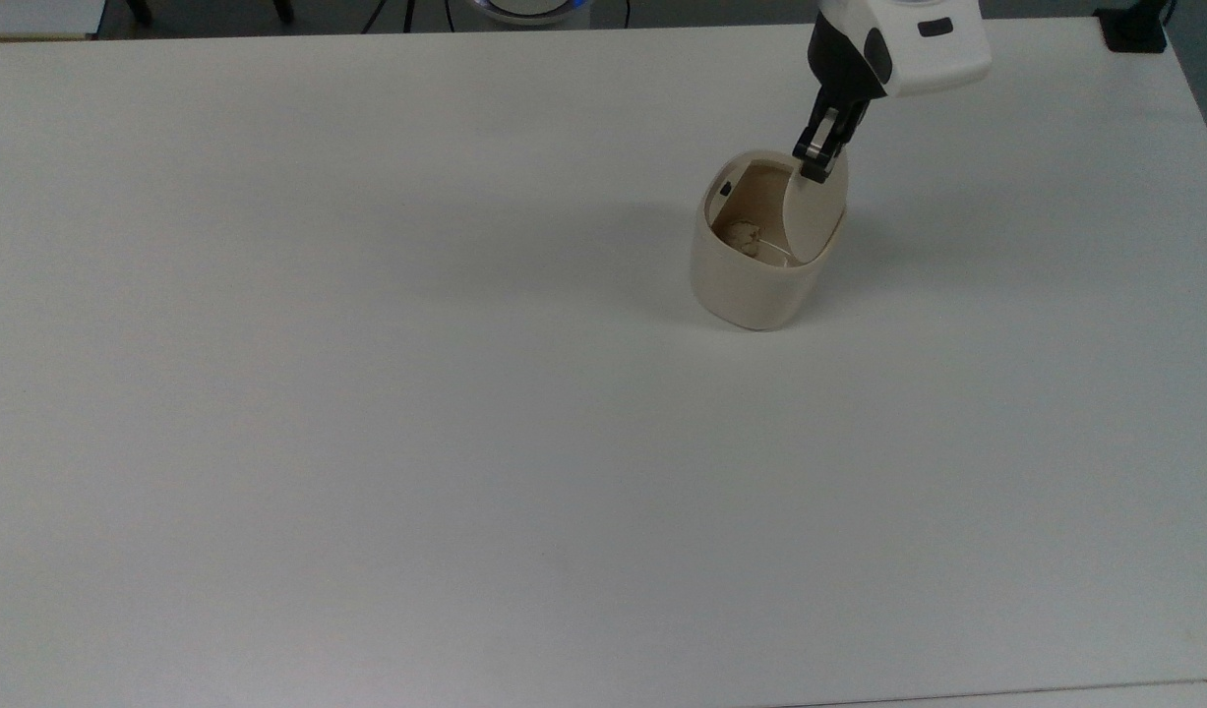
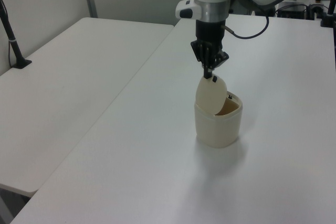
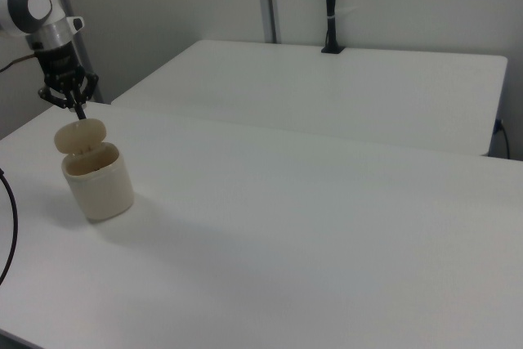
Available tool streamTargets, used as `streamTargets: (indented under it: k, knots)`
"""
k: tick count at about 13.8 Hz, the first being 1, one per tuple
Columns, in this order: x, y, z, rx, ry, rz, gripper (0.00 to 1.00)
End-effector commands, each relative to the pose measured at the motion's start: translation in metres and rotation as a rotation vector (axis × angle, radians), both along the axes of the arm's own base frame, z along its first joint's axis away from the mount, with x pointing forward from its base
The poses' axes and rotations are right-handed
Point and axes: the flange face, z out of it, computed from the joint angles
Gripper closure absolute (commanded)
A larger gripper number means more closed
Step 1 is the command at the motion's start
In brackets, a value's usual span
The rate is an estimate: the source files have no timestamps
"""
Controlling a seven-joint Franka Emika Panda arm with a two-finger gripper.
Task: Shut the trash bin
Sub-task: 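Lower the gripper to the top edge of the open lid, then push the lid down over the bin opening with the gripper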
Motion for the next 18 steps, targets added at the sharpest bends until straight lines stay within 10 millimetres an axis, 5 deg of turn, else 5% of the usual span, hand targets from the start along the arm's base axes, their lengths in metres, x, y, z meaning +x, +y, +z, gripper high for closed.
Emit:
streamTargets:
  k: [1, 13, 18]
  knots:
    - [-0.006, -0.005, -0.008, -0.04, 0.053, 0.04, 1.0]
    - [-0.013, -0.015, -0.094, -0.169, 0.171, 0.056, 1.0]
    - [-0.01, -0.015, -0.106, -0.173, 0.163, 0.058, 1.0]
